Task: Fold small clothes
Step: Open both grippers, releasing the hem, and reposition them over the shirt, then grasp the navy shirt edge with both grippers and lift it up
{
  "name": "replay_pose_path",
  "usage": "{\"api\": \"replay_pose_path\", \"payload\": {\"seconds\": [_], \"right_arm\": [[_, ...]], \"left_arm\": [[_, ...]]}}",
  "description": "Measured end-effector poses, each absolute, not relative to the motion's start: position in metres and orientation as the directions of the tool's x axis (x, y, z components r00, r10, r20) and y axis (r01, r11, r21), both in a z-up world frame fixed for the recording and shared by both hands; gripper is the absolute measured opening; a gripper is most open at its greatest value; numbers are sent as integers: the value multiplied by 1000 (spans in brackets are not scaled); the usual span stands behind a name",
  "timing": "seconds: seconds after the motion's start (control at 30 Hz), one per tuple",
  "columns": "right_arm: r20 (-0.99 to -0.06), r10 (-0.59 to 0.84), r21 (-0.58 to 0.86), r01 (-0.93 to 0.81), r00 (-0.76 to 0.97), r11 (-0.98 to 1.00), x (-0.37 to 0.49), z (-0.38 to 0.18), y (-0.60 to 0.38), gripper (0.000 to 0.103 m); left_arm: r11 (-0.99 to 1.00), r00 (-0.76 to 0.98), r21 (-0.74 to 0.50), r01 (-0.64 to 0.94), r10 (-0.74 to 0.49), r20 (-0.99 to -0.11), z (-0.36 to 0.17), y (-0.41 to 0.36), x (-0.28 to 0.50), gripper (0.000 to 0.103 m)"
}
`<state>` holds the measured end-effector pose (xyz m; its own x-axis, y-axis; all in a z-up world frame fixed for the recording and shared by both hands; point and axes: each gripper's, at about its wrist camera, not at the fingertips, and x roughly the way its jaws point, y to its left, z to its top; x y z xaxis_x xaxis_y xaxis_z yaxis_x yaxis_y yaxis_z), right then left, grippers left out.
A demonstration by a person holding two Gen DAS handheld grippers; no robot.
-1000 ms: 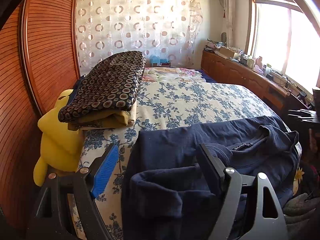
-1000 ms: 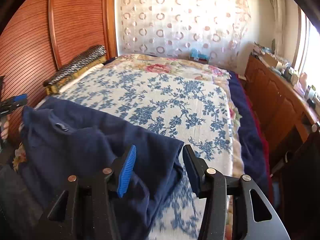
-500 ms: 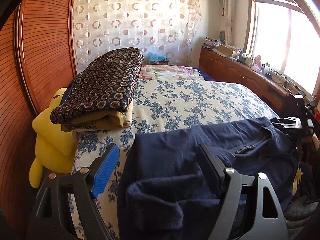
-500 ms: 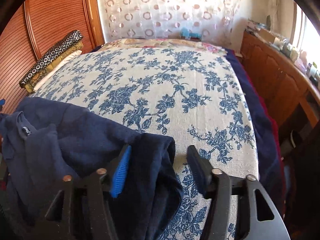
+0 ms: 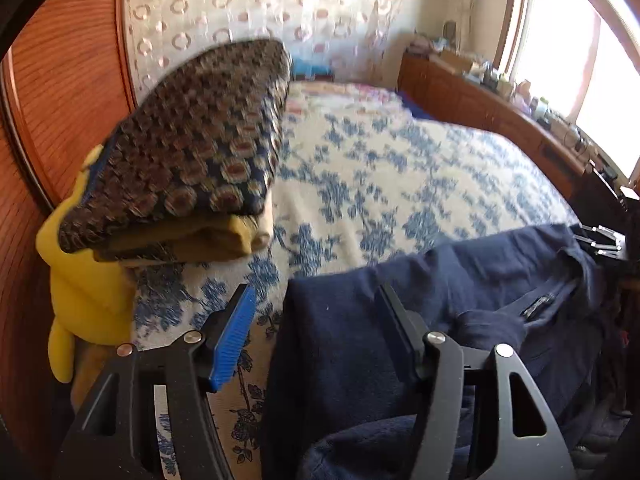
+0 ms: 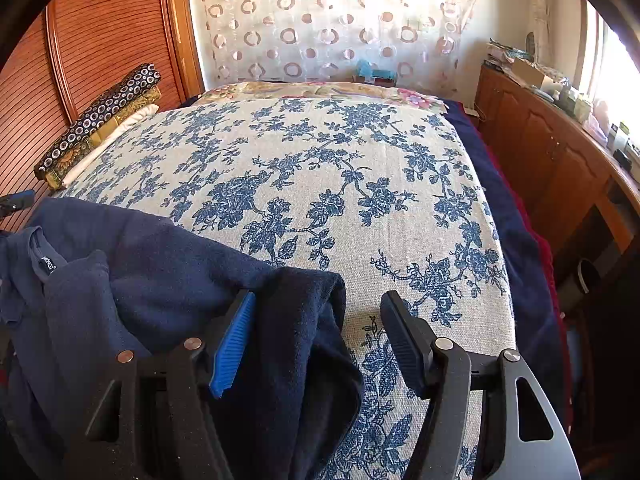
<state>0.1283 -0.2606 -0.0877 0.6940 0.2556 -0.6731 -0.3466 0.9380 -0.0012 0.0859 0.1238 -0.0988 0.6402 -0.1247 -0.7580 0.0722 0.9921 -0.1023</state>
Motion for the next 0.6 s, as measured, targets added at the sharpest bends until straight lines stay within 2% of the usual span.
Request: {"api": "replay_pose_path", "payload": {"seconds": [0.13,0.27,0.33,0.37,0.5,0.6], "right_arm": [[-673,256,0,-347,694,938,128,-88,-260,67],[-674,256,-1,-347,693,938,128,-88,-260,67],[-675,253,-3,-346,693,938,130,-89,-260,67],[-676,252,-5,-346,693,938,131,-89,-260,67],[-675,256,-3,-350,692,937,132,-89,-260,67],[-685,257,-16,-366,682,931,133,-88,-259,64]], "left_arm": [[991,581,-103,82,-131,-803,-118,120,93,63],[990,579,-110,89,-141,-803,-124,119,92,63],[987,581,-122,101,-158,-799,-123,118,92,51],[985,579,-137,108,-174,-796,-122,118,93,49],[978,579,-170,118,-207,-789,-120,120,93,20],[974,626,-200,107,-222,-747,-110,122,87,15]]}}
